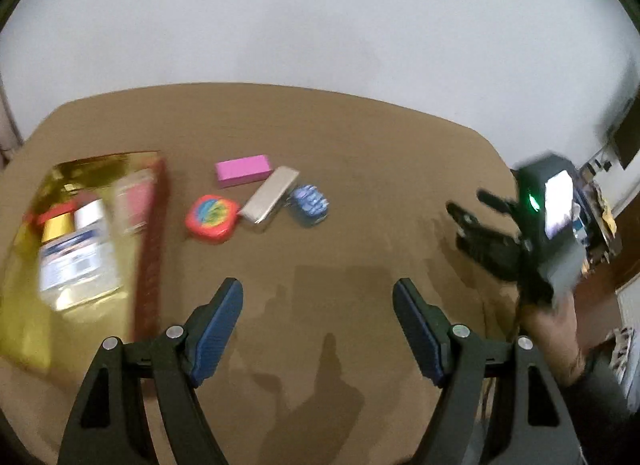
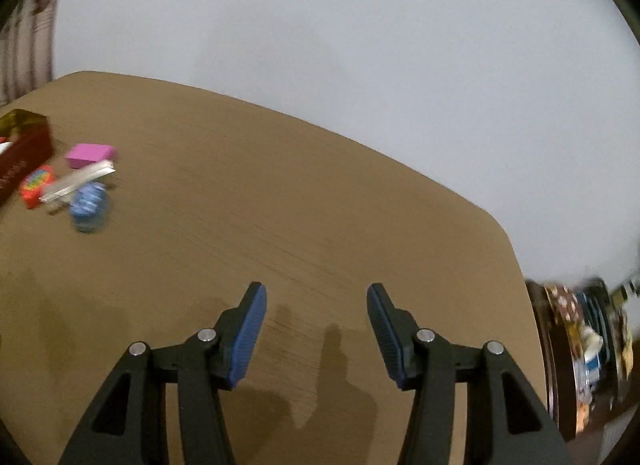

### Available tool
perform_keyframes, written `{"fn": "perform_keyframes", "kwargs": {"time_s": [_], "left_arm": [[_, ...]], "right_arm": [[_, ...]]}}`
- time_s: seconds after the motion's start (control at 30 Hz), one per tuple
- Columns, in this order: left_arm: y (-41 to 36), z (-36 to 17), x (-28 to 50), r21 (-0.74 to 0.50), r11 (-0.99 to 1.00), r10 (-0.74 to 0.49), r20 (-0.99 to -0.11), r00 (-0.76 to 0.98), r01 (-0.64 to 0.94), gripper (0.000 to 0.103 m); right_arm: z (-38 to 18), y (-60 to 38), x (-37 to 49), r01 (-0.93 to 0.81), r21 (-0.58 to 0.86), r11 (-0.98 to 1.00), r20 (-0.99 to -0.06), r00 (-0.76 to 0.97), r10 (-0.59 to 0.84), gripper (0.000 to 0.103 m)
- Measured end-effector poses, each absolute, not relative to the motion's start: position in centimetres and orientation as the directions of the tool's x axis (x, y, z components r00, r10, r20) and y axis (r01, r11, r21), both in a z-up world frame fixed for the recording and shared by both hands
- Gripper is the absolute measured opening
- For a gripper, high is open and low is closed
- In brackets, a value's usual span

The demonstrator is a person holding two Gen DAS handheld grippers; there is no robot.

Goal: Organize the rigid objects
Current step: 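Reach the left gripper to the blue patterned pouch and grasp it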

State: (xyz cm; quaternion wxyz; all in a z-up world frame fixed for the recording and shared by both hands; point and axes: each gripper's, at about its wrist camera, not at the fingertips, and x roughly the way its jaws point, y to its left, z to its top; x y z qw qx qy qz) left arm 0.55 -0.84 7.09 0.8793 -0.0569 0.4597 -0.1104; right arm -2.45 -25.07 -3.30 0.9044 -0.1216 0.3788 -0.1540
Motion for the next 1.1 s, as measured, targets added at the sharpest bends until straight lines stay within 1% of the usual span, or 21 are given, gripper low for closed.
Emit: {"fn": "perform_keyframes", "kwargs": {"time_s": [0.17,0.2,0.3,0.37,0.53,0.63,0.73,0.8,0.83,0.87,0.9,0.93,1.1], "left_arm": [[-3.2,4.6,6.2,-0.212,0.975,-0.220,-0.842,0.493,0.073,0.073],[-3.4,4.1,7.2,-0.231,0.972,-0.226,-0.851,0.474,0.048,0.073],[-3.6,2.8,9.6,-0.282,0.959,-0.248,-0.865,0.437,-0.014,0.072],[-3.6,2.3,10.5,-0.299,0.954,-0.256,-0.869,0.423,-0.037,0.069],[-3.8,1.1,12.3,-0.304,0.950,-0.253,-0.888,0.385,-0.077,0.067],[-3.7,0.4,13.1,-0.313,0.944,-0.259,-0.898,0.356,-0.101,0.062],[-3.4,-0.4,13.7,-0.315,0.940,-0.257,-0.905,0.339,-0.129,0.060],[-3.7,-0.2,13.9,-0.301,0.946,-0.242,-0.904,0.353,-0.121,0.058],[-4.0,-0.3,14.1,-0.292,0.950,-0.236,-0.905,0.354,-0.114,0.051],[-4.2,-0.4,14.3,-0.285,0.952,-0.231,-0.908,0.350,-0.111,0.039],[-4.3,-0.5,14.4,-0.273,0.956,-0.219,-0.911,0.349,-0.111,0.032],[-4.4,-0.6,14.5,-0.256,0.960,-0.203,-0.914,0.352,-0.110,0.027],[-5.4,0.0,13.4,-0.241,0.966,-0.189,-0.909,0.372,-0.097,0.027]], "right_arm": [[-4.2,-27.5,-4.0,0.218,-0.247,0.944,-0.654,0.682,-0.328,0.054],[-3.9,-28.4,-4.2,0.218,-0.229,0.949,-0.662,0.680,-0.316,0.054],[-3.5,-29.4,-4.8,0.216,-0.197,0.956,-0.646,0.705,-0.293,0.054],[-3.4,-29.8,-5.2,0.211,-0.182,0.960,-0.642,0.714,-0.279,0.054],[-3.3,-31.7,-5.8,0.198,-0.145,0.970,-0.629,0.738,-0.244,0.054],[-3.3,-32.5,-6.1,0.194,-0.129,0.973,-0.629,0.742,-0.231,0.054],[-3.3,-33.2,-6.3,0.191,-0.120,0.974,-0.628,0.745,-0.223,0.055],[-3.0,-32.5,-6.4,0.189,-0.114,0.975,-0.627,0.748,-0.218,0.057],[-2.7,-32.1,-6.5,0.189,-0.112,0.976,-0.626,0.749,-0.216,0.061],[-2.7,-32.2,-6.6,0.188,-0.110,0.976,-0.626,0.749,-0.215,0.064],[-2.7,-32.3,-6.7,0.189,-0.111,0.976,-0.627,0.748,-0.217,0.065],[-2.8,-32.2,-6.8,0.189,-0.113,0.975,-0.627,0.748,-0.218,0.065],[-2.0,-33.0,-6.9,0.189,-0.109,0.976,-0.637,0.740,-0.215,0.065]]}}
